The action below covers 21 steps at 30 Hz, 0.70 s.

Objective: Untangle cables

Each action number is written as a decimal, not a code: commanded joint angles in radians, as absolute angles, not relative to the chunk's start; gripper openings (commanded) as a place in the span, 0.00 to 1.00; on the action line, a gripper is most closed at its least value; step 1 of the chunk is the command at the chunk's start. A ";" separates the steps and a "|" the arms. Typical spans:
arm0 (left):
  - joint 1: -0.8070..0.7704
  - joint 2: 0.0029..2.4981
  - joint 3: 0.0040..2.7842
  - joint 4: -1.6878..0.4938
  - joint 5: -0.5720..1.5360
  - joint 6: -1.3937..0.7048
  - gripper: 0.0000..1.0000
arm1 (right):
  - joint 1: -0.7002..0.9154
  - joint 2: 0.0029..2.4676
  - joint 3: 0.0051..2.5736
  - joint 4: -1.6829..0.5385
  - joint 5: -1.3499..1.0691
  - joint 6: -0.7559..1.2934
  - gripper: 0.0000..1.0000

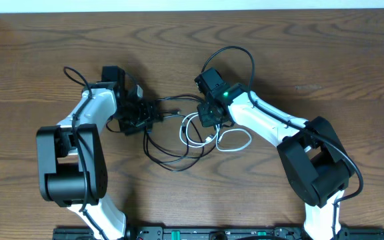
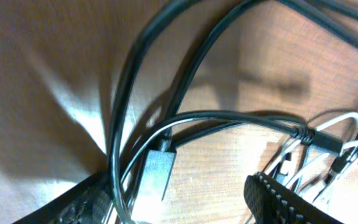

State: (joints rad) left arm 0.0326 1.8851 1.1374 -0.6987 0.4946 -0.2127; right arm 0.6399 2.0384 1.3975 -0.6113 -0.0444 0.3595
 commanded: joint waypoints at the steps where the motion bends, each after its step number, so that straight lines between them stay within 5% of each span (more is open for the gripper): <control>1: 0.014 1.891 1.122 -0.742 0.455 -0.292 0.72 | 0.643 2.048 1.391 -0.611 -0.033 0.363 0.14; 8: -0.075 1.891 1.081 -0.775 0.193 -0.373 0.71 | 0.643 2.048 1.391 -0.616 -0.033 0.362 0.57; 21: -0.164 1.897 0.950 -0.387 -0.084 -0.432 0.46 | 0.643 2.048 1.391 -0.616 -0.033 0.362 0.76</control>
